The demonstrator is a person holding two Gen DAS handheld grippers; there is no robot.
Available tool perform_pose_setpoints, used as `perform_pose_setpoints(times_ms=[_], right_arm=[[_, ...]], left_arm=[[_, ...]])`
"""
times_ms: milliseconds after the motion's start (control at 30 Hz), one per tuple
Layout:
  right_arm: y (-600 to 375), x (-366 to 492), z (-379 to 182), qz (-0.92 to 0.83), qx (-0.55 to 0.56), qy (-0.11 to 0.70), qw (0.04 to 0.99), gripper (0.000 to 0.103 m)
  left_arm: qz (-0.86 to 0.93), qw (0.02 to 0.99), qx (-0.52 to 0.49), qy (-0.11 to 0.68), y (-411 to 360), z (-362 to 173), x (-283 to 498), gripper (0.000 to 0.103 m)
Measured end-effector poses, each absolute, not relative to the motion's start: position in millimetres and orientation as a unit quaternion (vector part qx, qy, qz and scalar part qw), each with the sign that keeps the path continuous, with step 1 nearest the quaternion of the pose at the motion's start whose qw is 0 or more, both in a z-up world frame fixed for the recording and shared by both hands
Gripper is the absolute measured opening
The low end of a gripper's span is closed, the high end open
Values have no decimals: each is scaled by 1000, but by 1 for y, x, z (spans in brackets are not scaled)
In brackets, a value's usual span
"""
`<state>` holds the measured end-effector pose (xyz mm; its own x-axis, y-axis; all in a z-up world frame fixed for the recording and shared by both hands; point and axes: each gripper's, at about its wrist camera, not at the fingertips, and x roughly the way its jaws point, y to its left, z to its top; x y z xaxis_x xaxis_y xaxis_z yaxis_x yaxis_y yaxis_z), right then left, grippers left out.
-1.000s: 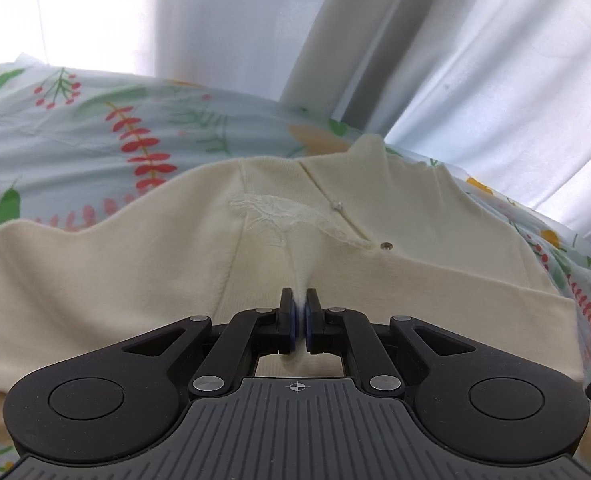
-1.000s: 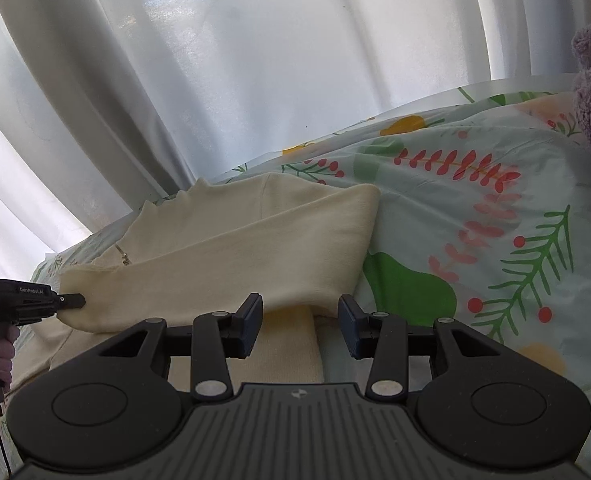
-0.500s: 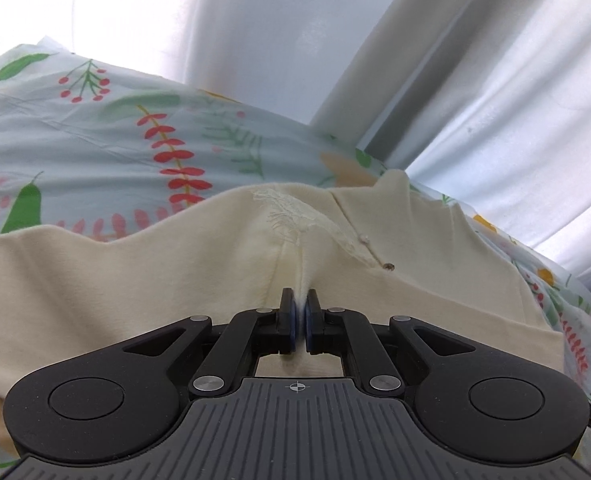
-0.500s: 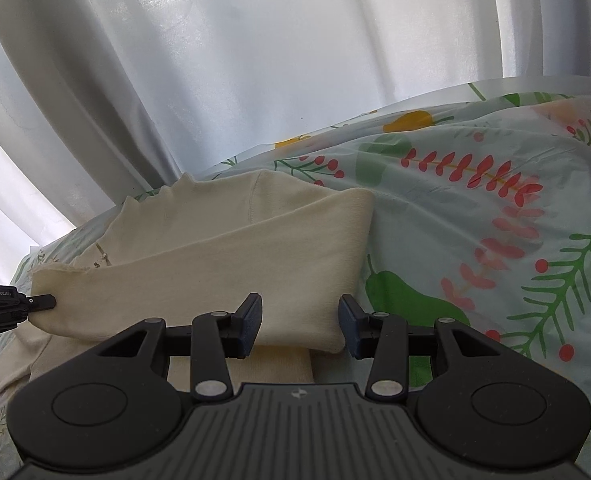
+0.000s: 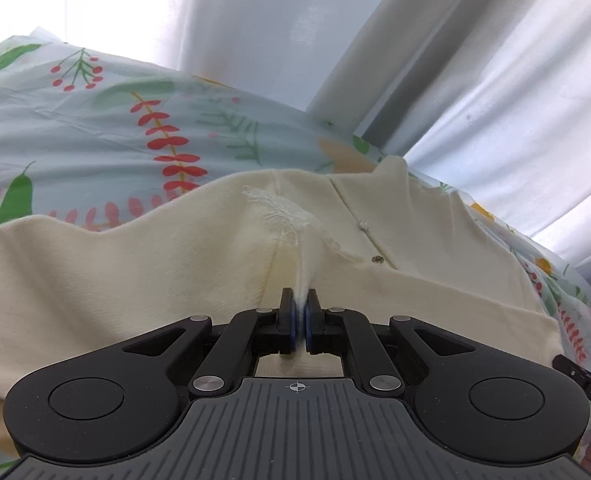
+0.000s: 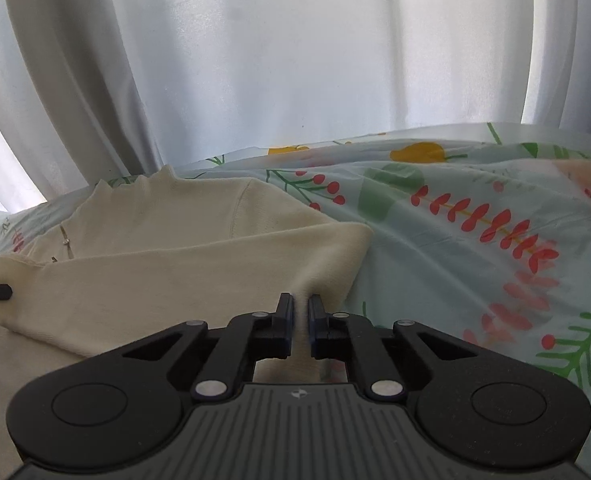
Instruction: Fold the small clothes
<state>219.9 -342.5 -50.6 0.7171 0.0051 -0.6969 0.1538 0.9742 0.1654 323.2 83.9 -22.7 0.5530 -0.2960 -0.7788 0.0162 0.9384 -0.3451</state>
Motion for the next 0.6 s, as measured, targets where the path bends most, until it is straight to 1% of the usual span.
perform_pose_setpoints(times_ms=[133, 233, 400, 433, 467, 533, 567, 600], right_arm=[[-331, 226, -49, -73, 35, 360, 929, 7], [-329, 232, -57, -81, 17, 368, 926, 7], [-323, 230, -56, -88, -22, 352, 932, 7], [-321, 229, -56, -94, -31, 344, 934, 5], [-322, 228, -56, -103, -35, 338, 935, 0], [-326, 230, -57, -134, -43, 337, 931, 0], [-332, 231, -58, -138, -31, 351, 925, 0], [-339, 231, -58, -134, -5, 367, 921, 0]], left_arm=[[-91, 870, -142, 464, 77, -25, 328, 6], [-81, 868, -110, 477, 68, -36, 332, 6], [-95, 875, -110, 462, 70, -34, 328, 7], [-97, 875, -112, 460, 70, -33, 328, 6], [-95, 875, -113, 460, 70, -33, 329, 7], [-87, 873, -108, 467, 70, -36, 331, 8], [-82, 873, -105, 470, 70, -37, 330, 11], [-82, 874, -103, 468, 70, -37, 329, 12]])
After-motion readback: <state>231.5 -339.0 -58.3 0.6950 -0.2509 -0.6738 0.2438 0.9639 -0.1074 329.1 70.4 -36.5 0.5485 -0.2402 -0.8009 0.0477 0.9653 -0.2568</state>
